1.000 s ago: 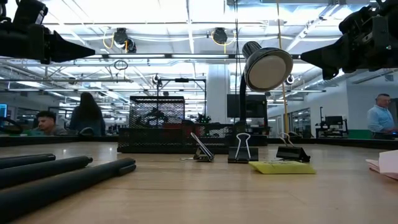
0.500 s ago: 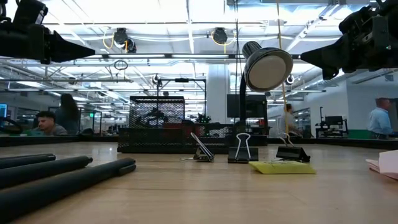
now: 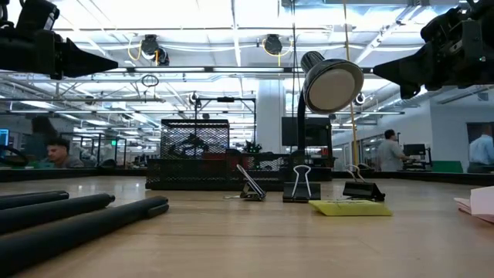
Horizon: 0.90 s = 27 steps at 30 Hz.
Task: Pick and place office supplies into organizer
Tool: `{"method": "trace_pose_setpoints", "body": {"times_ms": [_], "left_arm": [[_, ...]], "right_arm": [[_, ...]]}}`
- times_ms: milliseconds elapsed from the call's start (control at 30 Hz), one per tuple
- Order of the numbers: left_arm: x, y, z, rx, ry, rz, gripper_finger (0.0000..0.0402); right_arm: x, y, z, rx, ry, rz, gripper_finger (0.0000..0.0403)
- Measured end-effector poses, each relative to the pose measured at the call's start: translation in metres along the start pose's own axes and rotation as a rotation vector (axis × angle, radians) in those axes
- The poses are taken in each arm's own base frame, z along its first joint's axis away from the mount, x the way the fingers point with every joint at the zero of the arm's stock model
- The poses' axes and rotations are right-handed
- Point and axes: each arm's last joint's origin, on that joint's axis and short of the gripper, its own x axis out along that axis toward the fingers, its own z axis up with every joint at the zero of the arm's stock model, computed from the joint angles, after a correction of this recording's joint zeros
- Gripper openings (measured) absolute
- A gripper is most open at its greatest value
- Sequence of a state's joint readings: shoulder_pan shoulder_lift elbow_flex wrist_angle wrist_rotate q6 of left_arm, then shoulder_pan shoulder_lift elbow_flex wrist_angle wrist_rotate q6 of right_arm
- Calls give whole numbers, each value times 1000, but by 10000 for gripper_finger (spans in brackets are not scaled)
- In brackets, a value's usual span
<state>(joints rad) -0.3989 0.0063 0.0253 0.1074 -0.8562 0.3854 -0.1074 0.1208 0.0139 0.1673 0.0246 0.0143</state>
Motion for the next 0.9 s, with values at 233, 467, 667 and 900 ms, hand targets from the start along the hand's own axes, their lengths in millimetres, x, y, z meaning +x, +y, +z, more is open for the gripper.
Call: {"method": "trace_pose_setpoints", "body": {"times_ms": [233,467,667,900], "left_arm": [[0,0,0,0,0,0,42],[0,0,0,0,0,0,42],[0,0,0,0,0,-1,42],[0,0,0,0,0,-1,42]], "right_arm": [[0,0,0,0,0,-1,4],[0,0,0,0,0,0,4],[0,0,3,-160,-29,-8,4],[0,0,3,-174,-29,-8,4]]}}
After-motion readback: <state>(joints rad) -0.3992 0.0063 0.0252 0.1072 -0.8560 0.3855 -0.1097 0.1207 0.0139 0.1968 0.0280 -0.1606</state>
